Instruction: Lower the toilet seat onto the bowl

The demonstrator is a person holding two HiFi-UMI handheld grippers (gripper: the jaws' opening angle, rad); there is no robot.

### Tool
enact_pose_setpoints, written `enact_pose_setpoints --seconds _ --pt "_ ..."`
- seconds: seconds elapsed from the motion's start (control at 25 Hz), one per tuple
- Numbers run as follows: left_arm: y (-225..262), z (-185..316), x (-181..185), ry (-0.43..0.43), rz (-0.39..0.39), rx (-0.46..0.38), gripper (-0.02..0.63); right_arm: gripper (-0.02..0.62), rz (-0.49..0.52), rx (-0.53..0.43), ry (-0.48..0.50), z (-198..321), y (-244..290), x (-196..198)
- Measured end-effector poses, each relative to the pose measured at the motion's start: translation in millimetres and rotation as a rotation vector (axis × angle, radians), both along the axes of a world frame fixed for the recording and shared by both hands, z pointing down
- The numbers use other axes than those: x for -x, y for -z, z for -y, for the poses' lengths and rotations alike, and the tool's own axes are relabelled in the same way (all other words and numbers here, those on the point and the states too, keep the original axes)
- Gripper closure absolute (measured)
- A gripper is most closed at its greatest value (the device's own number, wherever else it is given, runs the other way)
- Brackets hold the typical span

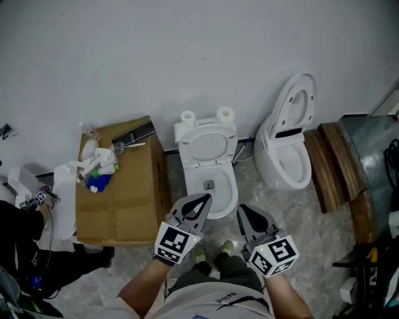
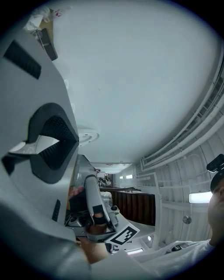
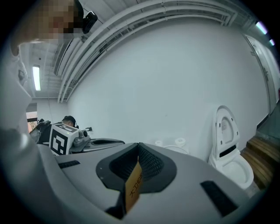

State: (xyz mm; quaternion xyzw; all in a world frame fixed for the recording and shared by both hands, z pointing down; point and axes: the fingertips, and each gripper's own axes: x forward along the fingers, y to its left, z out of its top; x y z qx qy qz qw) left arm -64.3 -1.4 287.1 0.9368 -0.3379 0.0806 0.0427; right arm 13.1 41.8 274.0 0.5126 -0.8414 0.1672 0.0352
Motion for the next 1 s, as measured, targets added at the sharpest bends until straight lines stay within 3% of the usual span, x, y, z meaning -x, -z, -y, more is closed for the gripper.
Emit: enact_pose_setpoints --seconds 0.32,0.6,0.84,1.0 --pt "-28.3 105.9 -30.6 0.013 0.107 -0.047 0.597 0.578 0.008 0.004 0.023 105.2 -30.4 -30.6" --pt "-50.0 208.1 -55.7 0.069 0.168 -0.09 0.597 0.578 -0.014 -0.019 0.14 213.8 -46.8 -39.6" --pt "-98.8 285.0 -55.3 0.126 0.218 -0.073 0.597 0.578 0.023 0.017 0.209 276.7 -80.9 -42.0" --pt "-140.2 323.8 -51.9 0.133 0.317 -0.08 0.597 0.578 0.056 0.055 0.209 313.5 -108.1 -44.1"
